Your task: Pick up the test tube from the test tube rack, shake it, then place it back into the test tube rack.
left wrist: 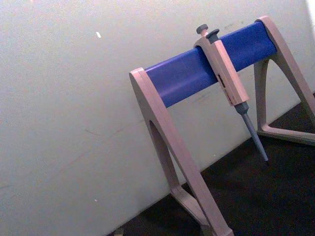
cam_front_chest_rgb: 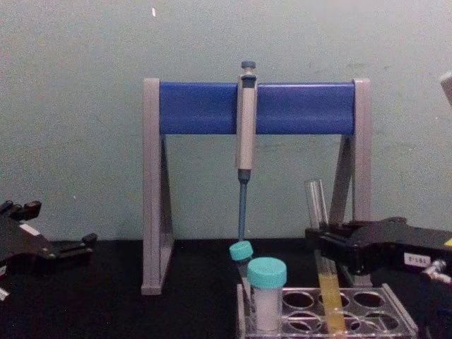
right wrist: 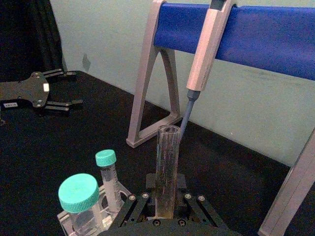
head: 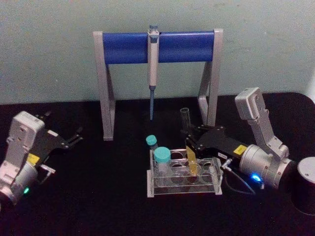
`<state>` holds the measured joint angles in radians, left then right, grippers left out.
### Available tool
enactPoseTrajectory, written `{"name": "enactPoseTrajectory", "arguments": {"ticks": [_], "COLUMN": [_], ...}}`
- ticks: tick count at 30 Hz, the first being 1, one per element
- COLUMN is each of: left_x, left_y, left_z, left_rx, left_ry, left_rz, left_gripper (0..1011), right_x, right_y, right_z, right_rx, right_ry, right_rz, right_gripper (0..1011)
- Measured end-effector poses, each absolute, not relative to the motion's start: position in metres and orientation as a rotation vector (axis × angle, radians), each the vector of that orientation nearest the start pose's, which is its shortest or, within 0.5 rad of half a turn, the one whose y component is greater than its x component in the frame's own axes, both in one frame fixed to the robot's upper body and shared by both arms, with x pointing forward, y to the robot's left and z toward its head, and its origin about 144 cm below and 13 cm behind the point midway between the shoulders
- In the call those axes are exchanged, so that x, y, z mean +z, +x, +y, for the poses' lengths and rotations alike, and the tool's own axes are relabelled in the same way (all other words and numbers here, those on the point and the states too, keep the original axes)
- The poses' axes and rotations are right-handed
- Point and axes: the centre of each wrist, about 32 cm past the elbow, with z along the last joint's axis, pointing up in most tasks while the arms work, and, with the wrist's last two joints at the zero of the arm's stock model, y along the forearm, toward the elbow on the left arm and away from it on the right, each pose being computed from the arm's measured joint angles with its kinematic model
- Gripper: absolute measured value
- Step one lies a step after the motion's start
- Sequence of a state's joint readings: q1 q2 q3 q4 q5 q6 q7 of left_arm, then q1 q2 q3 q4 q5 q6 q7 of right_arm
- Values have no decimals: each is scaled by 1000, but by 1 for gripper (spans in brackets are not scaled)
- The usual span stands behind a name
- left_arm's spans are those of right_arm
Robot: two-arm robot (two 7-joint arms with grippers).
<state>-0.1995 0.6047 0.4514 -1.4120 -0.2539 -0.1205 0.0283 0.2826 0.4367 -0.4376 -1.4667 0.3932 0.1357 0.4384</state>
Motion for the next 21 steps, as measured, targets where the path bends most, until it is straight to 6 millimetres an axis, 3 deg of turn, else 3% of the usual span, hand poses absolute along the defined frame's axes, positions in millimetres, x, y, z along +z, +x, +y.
{"name": "enactPoseTrajectory", "arguments": {"ticks": [21], "left_x": [1140], "left_y": [489], "left_z": [310], "left_rx": [1248], "left_ry": [304], "left_rz": [-285], "left_gripper": [1002], "right_x": [1179], "right_y": [512], "right_z": [-248], "right_rx": [-775], "right_ry": [-145], "right_rz": [28], "right_gripper": [229]}}
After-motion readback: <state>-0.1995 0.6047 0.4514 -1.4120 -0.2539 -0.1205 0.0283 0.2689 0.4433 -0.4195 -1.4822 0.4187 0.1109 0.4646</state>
